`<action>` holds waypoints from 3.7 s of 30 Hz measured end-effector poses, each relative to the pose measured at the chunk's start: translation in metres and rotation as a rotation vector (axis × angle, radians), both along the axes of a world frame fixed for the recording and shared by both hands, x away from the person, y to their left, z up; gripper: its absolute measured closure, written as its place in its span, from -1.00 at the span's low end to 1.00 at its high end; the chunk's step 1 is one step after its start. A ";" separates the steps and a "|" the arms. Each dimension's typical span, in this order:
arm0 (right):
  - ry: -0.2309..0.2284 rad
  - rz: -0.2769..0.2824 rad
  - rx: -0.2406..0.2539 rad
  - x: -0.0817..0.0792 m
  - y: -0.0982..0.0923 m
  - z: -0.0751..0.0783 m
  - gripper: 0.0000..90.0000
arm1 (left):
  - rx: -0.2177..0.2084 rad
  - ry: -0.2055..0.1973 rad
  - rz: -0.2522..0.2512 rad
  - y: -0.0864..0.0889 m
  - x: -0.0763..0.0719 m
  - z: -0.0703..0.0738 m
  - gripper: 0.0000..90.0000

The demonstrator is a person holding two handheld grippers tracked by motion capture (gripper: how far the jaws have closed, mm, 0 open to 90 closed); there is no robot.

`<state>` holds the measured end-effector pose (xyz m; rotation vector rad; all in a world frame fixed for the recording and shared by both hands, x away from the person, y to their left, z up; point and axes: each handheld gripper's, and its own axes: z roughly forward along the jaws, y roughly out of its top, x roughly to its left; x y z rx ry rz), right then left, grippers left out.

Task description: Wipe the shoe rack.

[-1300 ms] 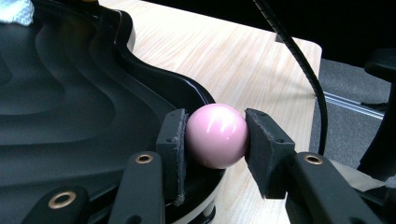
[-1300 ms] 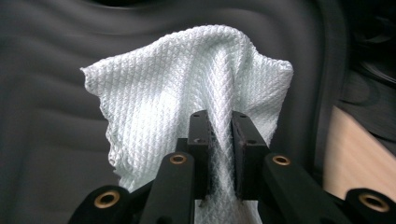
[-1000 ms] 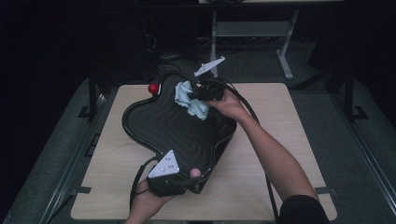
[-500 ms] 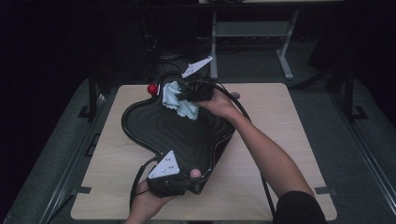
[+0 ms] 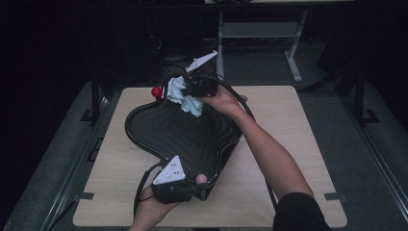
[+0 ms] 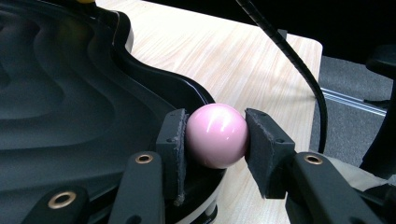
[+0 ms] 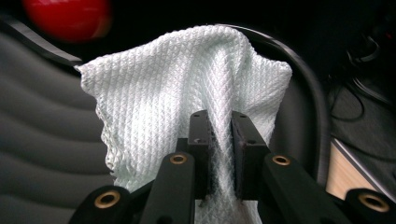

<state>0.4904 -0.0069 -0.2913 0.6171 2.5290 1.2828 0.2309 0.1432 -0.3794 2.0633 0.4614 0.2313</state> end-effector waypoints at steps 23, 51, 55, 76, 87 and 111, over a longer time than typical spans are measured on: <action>-0.009 -0.015 -0.004 0.009 0.003 0.004 0.77 | -0.003 0.000 -0.006 0.000 0.000 0.000 0.34; -0.043 -0.001 0.008 0.012 0.014 0.008 0.77 | -0.004 0.000 -0.006 0.000 0.001 -0.001 0.34; -0.014 -0.065 0.001 0.021 -0.003 0.002 0.77 | -0.003 0.001 -0.006 0.000 0.001 0.000 0.34; 0.001 -0.064 0.025 0.003 -0.021 -0.013 0.77 | -0.005 0.002 -0.008 0.000 0.001 -0.001 0.34; -0.001 -0.018 0.036 -0.018 -0.024 -0.020 0.76 | -0.006 0.002 -0.005 0.000 0.001 -0.001 0.34; 0.000 0.022 0.063 -0.055 -0.044 -0.042 0.76 | -0.008 0.003 -0.003 0.000 0.001 -0.001 0.34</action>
